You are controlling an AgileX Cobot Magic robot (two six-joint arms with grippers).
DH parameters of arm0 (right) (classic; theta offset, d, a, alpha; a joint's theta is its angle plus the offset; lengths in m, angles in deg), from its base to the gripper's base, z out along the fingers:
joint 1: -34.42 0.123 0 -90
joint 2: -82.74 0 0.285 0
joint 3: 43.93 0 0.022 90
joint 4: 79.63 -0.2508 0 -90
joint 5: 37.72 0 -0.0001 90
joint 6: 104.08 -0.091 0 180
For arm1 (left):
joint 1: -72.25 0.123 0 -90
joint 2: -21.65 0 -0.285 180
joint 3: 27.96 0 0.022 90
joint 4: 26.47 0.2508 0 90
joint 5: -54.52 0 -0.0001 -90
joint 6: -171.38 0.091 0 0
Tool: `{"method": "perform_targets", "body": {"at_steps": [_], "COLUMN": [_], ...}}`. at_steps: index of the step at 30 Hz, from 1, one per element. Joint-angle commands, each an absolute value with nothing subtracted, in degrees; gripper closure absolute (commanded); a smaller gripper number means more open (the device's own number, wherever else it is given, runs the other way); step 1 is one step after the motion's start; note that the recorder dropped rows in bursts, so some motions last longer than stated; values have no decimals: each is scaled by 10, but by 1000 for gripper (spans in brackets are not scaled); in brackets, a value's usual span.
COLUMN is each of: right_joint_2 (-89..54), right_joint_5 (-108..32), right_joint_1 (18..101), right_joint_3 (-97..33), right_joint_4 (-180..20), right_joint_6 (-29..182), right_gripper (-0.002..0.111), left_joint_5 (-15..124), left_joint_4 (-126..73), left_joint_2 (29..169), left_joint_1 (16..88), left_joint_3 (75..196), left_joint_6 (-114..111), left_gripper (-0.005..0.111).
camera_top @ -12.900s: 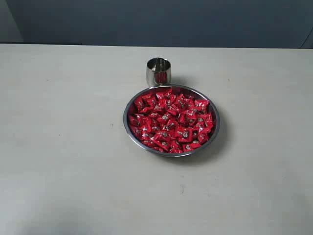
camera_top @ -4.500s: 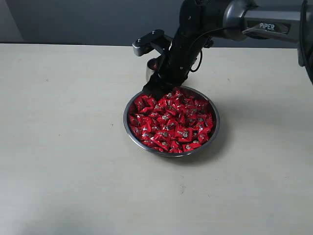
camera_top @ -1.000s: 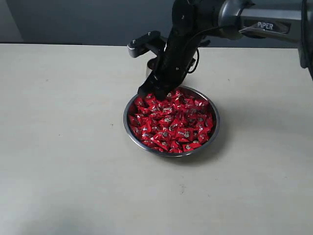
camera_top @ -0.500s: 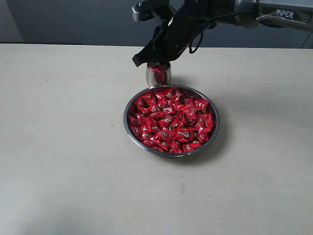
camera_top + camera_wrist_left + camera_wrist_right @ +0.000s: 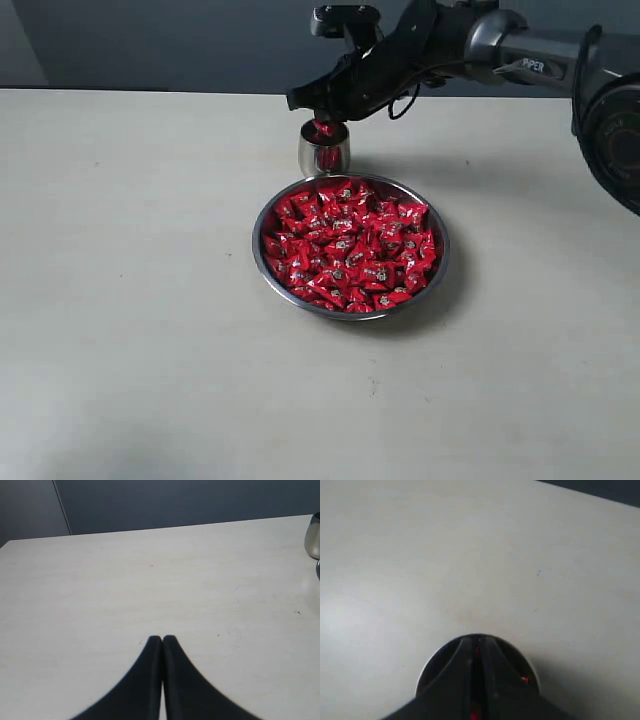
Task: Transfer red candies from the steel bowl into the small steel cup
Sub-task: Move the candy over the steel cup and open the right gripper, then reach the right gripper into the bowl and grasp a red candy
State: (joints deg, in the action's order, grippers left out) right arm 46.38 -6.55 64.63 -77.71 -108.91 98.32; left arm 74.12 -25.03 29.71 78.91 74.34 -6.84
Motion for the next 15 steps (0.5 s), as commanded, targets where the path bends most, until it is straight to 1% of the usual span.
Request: {"method": "perform_targets", "body": {"at_steps": [1, 2, 3, 5, 8, 9, 11, 13, 15], "right_joint_2": [457, 451, 445, 427, 391, 384, 375, 368, 367], "right_joint_5": [-57, -53, -51, -38, 18, 37, 80, 130, 151], "right_joint_1": [644, 644, 644, 644, 644, 644, 644, 649, 654], "right_joint_3": [-785, -785, -785, -785, -785, -784, -784, -783, -776], "right_joint_4": [-1075, -1063, -1058, -1052, -1034, -1031, -1031, -1030, -1030], "right_joint_6": [985, 985, 985, 985, 985, 985, 985, 995, 1002], "right_gripper": [73, 66, 63, 66, 75, 76, 75, 68, 65], "left_joint_5": [738, 738, 738, 738, 738, 738, 738, 738, 738], "left_joint_4": [-249, -249, -249, -249, -249, -249, -249, -249, -249], "left_joint_2": [294, 294, 294, 294, 294, 294, 294, 294, 294], "left_joint_1": [785, 785, 785, 785, 785, 785, 785, 785, 785], "left_joint_3": [748, 748, 748, 748, 748, 748, 748, 748, 748], "left_joint_6": [-69, -69, -69, -69, -69, -69, -69, -69, -69], "left_gripper": [106, 106, 106, 106, 106, 106, 106, 106, 106]}}
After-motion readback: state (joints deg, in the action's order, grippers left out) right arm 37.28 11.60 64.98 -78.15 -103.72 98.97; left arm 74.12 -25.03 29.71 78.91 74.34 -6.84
